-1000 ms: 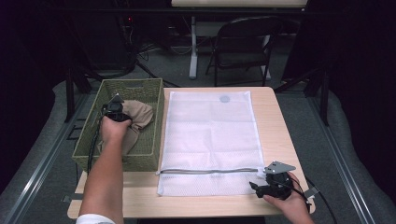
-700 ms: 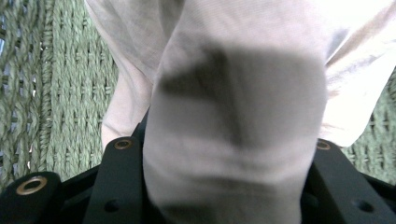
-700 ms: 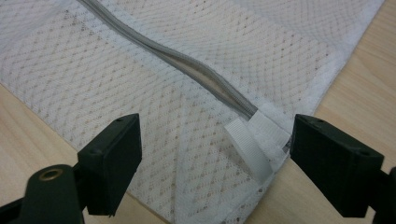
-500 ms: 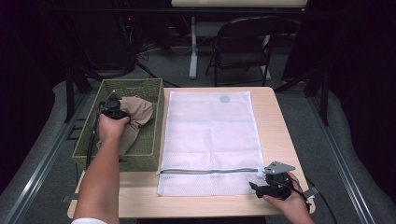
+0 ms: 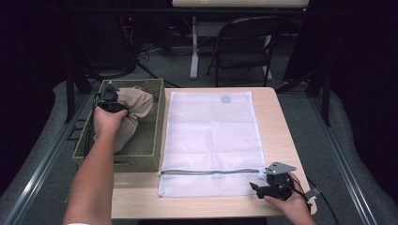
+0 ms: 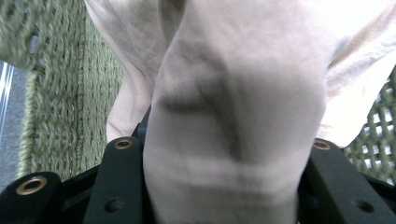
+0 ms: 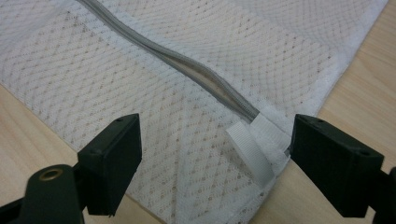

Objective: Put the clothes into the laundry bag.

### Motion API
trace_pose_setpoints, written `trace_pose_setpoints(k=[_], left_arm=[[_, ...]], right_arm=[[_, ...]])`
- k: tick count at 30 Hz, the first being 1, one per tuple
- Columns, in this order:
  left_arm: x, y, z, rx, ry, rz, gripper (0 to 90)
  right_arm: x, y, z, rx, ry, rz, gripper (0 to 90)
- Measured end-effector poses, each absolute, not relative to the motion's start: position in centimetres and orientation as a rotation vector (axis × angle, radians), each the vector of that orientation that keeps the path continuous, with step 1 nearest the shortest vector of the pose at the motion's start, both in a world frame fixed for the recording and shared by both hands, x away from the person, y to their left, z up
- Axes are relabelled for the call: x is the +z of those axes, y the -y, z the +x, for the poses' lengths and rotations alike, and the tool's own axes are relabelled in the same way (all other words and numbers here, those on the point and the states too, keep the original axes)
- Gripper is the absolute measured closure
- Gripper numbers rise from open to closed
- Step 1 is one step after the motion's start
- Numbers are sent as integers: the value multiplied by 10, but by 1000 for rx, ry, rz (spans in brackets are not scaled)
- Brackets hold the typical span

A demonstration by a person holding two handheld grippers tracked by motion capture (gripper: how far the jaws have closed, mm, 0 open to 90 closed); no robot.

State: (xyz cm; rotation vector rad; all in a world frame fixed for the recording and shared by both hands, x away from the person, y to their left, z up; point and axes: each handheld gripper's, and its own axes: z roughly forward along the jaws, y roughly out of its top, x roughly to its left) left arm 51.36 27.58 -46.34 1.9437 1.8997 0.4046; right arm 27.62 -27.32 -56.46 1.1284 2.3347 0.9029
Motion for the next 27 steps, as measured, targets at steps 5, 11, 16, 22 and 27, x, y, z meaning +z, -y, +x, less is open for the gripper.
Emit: trace_pose_setpoints(k=[5, 11, 16, 22, 27], left_arm=[[-449, -276, 512, 430, -1892, 1965, 532], [-434, -280, 508, 428, -1888, 1946, 531], [-424, -281, 506, 443, -1875, 1953, 531], [-408, -280, 503, 456, -1852, 1962, 531], [-397, -276, 498, 433, -1821, 1961, 531]], right_arm=[[-564, 273, 277, 892, -2347, 1133, 162], [-564, 273, 277, 897, -2339, 1130, 162], [-564, 273, 277, 905, -2335, 1131, 162], [-563, 272, 278, 911, -2342, 1125, 163], [-564, 272, 279, 905, -2348, 1115, 165]])
